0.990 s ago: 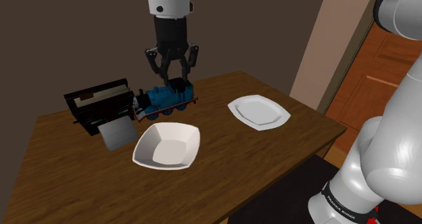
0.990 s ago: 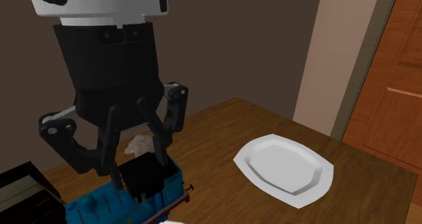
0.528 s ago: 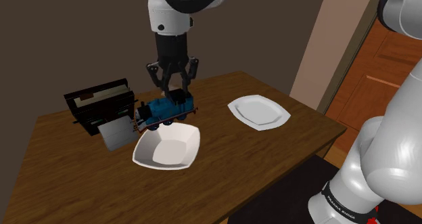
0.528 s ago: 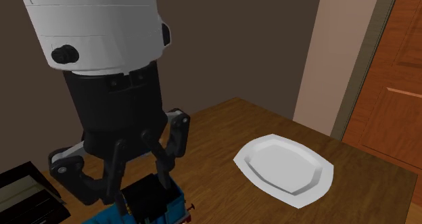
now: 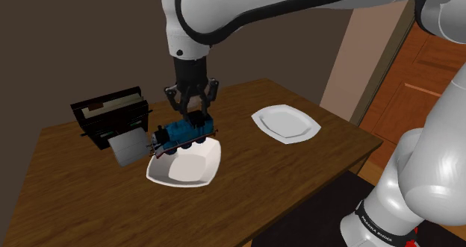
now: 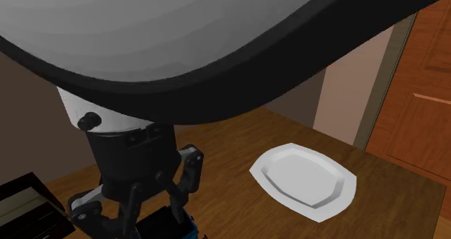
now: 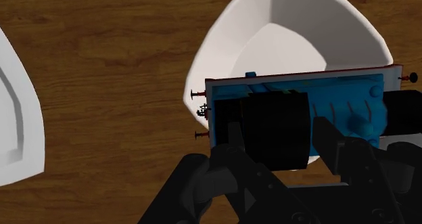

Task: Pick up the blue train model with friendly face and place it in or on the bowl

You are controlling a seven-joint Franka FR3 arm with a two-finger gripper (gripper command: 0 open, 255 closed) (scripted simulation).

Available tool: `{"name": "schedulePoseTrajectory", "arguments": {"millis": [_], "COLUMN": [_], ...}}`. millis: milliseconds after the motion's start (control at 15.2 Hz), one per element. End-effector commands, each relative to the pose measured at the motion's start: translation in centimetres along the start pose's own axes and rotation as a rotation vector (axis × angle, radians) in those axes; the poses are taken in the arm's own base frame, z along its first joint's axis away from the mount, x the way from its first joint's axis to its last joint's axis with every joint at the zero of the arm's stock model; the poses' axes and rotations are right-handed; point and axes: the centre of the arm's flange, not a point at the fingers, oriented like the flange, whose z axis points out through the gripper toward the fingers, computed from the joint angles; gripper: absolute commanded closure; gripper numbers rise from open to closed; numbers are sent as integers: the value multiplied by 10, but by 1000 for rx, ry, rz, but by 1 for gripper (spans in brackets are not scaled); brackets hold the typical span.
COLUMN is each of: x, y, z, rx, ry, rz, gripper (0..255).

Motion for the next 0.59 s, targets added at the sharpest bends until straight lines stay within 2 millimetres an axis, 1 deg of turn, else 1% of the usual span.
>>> {"name": "schedulePoseTrajectory", "arguments": {"millis": [0,462,528], "x": [-1,0,0], "y": [1,1,1], "z": [10,47,47], "rx": [1,1,1], "ry": [1,1,1], "rz": [0,0,0], "gripper": [255,255,255]}}
